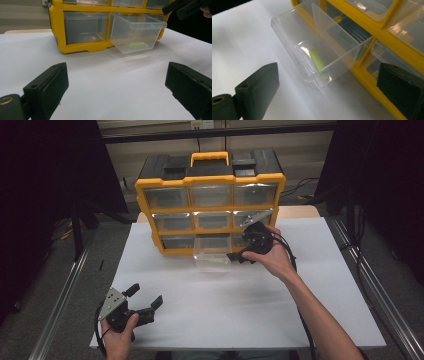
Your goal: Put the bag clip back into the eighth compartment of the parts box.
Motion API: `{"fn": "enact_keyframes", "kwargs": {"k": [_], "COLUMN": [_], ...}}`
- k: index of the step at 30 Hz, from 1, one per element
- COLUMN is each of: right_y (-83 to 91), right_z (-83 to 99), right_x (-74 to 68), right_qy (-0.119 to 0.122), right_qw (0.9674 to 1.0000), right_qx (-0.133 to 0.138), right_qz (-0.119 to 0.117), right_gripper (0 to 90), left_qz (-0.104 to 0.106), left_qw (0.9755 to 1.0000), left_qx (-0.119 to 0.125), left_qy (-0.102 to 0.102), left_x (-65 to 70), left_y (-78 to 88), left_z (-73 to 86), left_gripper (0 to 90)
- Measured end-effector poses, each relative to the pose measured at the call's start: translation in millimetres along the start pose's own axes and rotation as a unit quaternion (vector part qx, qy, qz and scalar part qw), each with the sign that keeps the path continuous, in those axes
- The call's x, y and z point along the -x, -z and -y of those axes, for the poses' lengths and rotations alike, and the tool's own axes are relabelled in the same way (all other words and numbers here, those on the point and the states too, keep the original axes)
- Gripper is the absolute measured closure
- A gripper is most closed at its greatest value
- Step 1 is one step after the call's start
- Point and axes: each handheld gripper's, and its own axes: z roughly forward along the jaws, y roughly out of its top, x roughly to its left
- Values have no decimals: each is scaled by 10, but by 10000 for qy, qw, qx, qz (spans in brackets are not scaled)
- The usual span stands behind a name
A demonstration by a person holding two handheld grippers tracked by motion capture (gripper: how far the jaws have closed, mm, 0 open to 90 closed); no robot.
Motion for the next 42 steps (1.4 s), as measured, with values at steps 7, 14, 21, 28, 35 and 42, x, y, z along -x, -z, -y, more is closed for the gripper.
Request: {"fn": "enact_keyframes", "kwargs": {"k": [7,14,21,28,35,42], "right_y": [54,102,165,237,330,426], "right_z": [156,326,527,706,912,1113], "right_x": [-6,-17,-38,-34,-47,-84], "right_qy": [-92,-175,-358,-431,-467,-597], "right_qw": [9995,9976,9943,9907,9872,9813], "right_qx": [279,629,907,1088,1292,1571], "right_qz": [81,228,437,701,811,940], "right_gripper": [23,20,19,21,28,32], "left_qz": [-35,-24,-25,-23,-7,3], "left_qw": [10000,10000,10000,10000,10000,9999], "left_qx": [34,28,38,44,7,93], "left_qy": [22,-8,5,6,-26,41], "left_x": [-3,0,4,6,7,14], "left_y": [7,5,8,6,5,7], "left_z": [-4,-8,-5,-4,-1,-8], "left_gripper": [49,49,49,49,49,49]}}
